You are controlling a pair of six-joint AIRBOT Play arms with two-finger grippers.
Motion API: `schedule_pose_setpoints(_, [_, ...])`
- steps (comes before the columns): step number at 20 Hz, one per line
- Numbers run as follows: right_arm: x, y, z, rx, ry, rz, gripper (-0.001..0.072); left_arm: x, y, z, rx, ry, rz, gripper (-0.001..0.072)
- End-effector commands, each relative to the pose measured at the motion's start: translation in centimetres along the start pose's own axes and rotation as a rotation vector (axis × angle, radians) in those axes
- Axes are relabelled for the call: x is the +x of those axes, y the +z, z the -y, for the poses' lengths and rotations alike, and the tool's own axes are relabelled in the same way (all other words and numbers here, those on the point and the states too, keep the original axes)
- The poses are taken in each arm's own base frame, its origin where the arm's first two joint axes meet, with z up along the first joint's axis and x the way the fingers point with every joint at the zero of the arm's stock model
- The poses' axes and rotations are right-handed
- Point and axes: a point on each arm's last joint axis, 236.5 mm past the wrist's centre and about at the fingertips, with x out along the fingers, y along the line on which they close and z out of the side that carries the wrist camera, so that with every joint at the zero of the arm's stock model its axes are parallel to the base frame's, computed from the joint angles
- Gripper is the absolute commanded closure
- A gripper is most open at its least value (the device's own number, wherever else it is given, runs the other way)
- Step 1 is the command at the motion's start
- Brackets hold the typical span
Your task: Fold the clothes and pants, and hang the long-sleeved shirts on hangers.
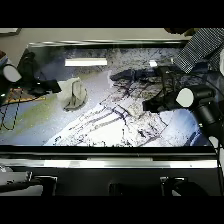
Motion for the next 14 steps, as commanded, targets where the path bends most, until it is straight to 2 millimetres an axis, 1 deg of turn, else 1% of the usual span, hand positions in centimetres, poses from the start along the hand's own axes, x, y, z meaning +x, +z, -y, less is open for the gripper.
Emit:
schedule_pose_setpoints(1, [0.0, -0.2, 0.0, 0.004, -0.001, -0.008, 0.0677, 7.7, 3.3, 0.3, -0.011, -0.006, 0.023, -0.0013])
schedule_pose_setpoints(3, [0.0, -0.1, 0.0, 0.034, -0.001, -0.006, 0.0673, 11.7, 3.2, 0.1, -0.02, -0.003, -0.01, -0.0013])
schedule_pose_setpoints(4, [0.0, -0.1, 0.0, 0.037, -0.001, -0.006, 0.0626, 13.3, 2.8, 0.0, -0.021, -0.002, -0.035, -0.0013])
schedule_pose_setpoints(6, [0.0, -0.1, 0.0, 0.037, -0.001, -0.006, 0.0564, 15.3, 2.2, 0.5, -0.025, -0.014, -0.064, -0.0013])
schedule_pose_setpoints(7, [0.0, -0.1, 0.0, 0.037, -0.001, -0.005, 0.0559, 15.9, 2.0, 1.0, -0.029, -0.027, -0.074, -0.0006])
schedule_pose_setpoints(8, [0.0, -0.1, 0.0, 0.037, -0.001, -0.005, 0.0558, 16.0, 1.8, 1.4, -0.033, -0.038, -0.078, 0.0016])
schedule_pose_setpoints(9, [0.0, -0.1, 0.0, 0.041, -0.001, -0.006, 0.0558, 16.0, 1.6, 2.0, -0.042, -0.057, -0.087, 0.0207])
schedule_pose_setpoints(10, [0.0, -0.1, 0.0, 0.057, -0.001, -0.006, 0.0558, 15.7, 1.1, 3.0, -0.043, -0.093, -0.113, 0.0595])
schedule_pose_setpoints(11, [0.0, -0.1, 0.0, 0.074, -0.002, -0.006, 0.0558, 15.2, 0.6, 4.2, -0.032, -0.144, -0.146, 0.0687])
schedule_pose_setpoints(13, [0.0, -0.5, 0.1, 0.1, -0.004, -0.023, 0.0558, 13.1, -0.4, 7.2, -0.006, -0.253, -0.213, 0.0689])
schedule_pose_setpoints(14, [0.0, -1.0, 0.2, 0.112, -0.011, -0.044, 0.0558, 11.7, -1.0, 9.1, 0.008, -0.314, -0.25, 0.0689])
